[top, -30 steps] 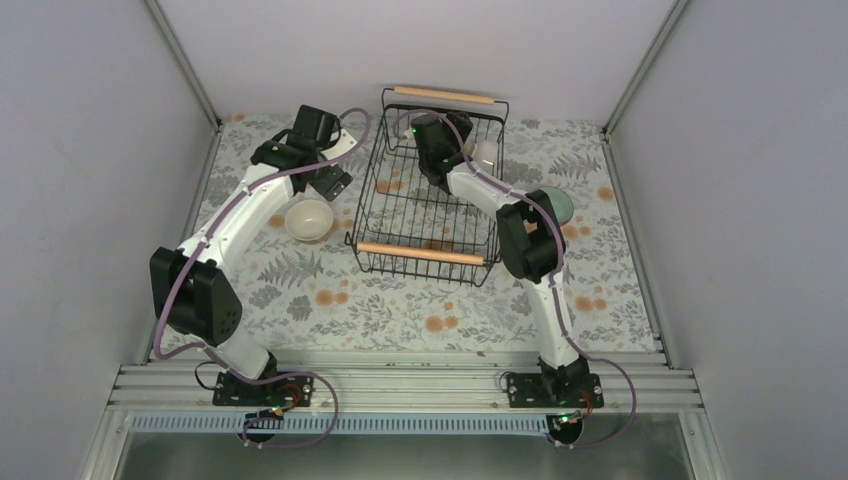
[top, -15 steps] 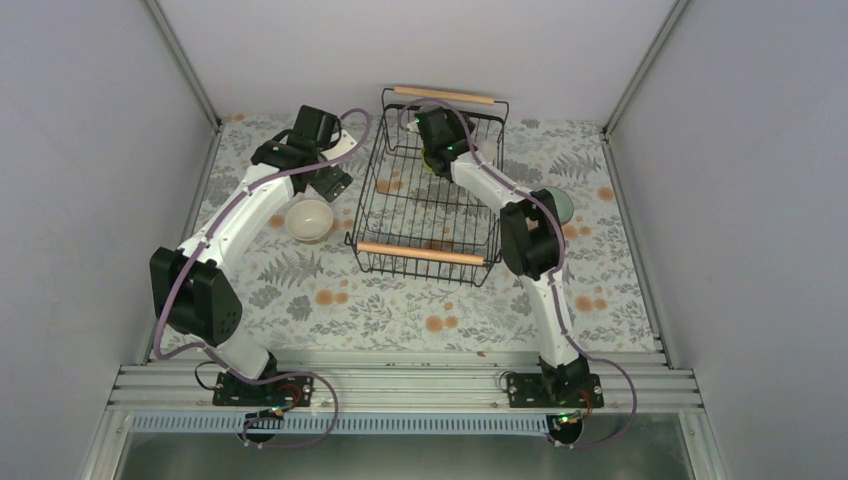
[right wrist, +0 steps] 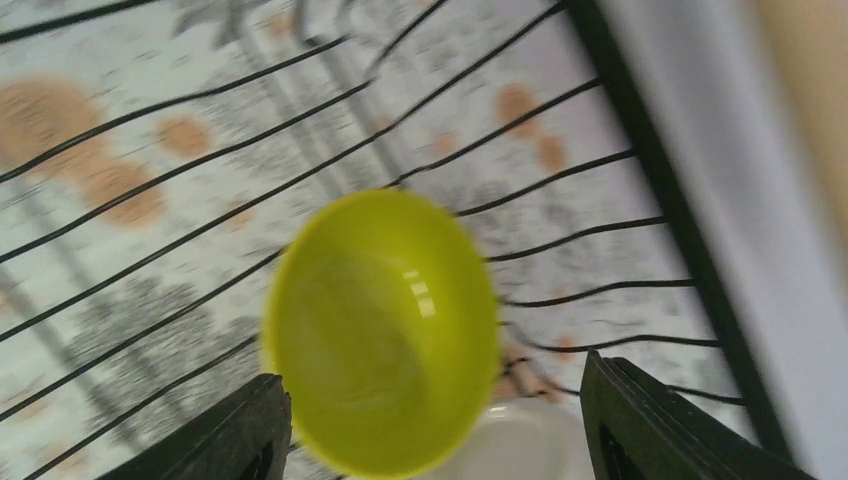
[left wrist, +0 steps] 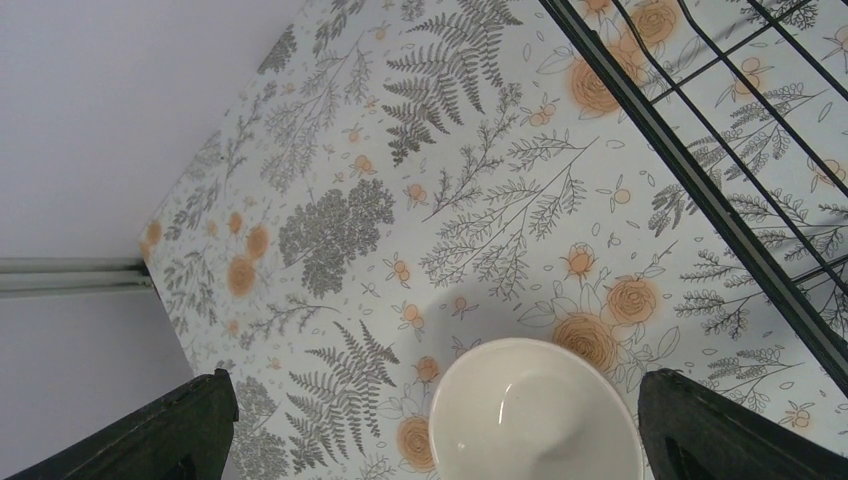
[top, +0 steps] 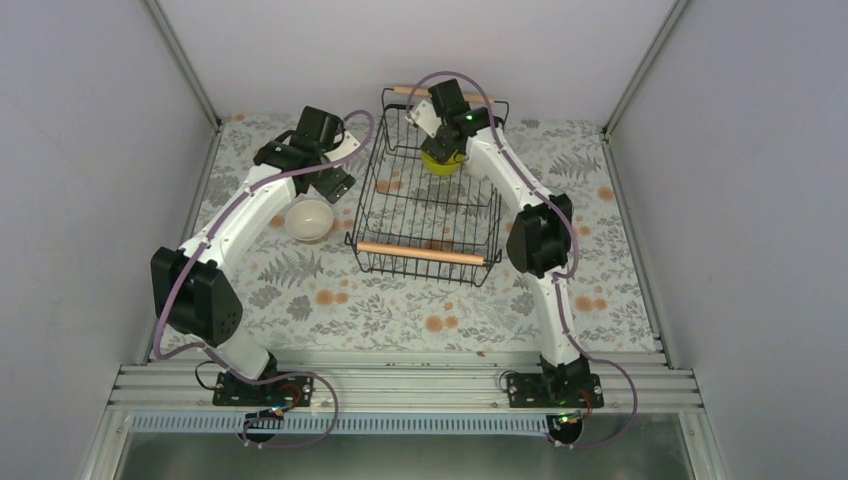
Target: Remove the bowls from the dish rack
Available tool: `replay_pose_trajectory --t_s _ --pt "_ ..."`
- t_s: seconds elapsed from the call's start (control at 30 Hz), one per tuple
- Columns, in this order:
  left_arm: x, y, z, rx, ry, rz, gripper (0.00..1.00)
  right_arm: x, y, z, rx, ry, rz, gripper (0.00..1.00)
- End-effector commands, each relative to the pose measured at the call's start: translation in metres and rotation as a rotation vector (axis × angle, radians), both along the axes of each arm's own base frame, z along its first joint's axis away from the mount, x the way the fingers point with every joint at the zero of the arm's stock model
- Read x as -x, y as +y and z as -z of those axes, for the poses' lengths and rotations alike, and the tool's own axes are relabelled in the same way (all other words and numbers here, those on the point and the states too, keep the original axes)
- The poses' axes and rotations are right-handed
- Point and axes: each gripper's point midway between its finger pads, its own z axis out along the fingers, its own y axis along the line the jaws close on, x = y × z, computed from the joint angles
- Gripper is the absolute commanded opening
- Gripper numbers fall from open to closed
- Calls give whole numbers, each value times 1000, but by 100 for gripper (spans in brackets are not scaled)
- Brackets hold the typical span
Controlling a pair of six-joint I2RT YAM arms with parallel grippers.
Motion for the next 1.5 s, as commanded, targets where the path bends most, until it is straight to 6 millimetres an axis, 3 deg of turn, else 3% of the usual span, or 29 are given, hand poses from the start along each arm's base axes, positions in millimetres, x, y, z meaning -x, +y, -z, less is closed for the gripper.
replay_pose_trajectory --t_s 0.0,0.33,0.5,0.73,1.0,1.33,1.47 --pt "3 -4 -12 13 -15 9 100 33 4 33 -103 217 -51 70" --pt "7 -1 -7 8 -8 5 100 47 8 48 -186 335 -93 66" --pt "9 -2 -8 10 -8 7 100 45 3 69 -192 377 -91 64" --pt "12 -1 -2 7 1 5 100 40 5 82 -203 386 -103 61" --pt "13 2 -3 0 -3 2 100 43 4 104 -186 434 -101 45" --pt "13 0 -1 5 1 4 100 38 2 104 -169 412 -90 14" --pt "13 2 -3 -1 -7 -2 100 34 4 92 -173 374 -101 4"
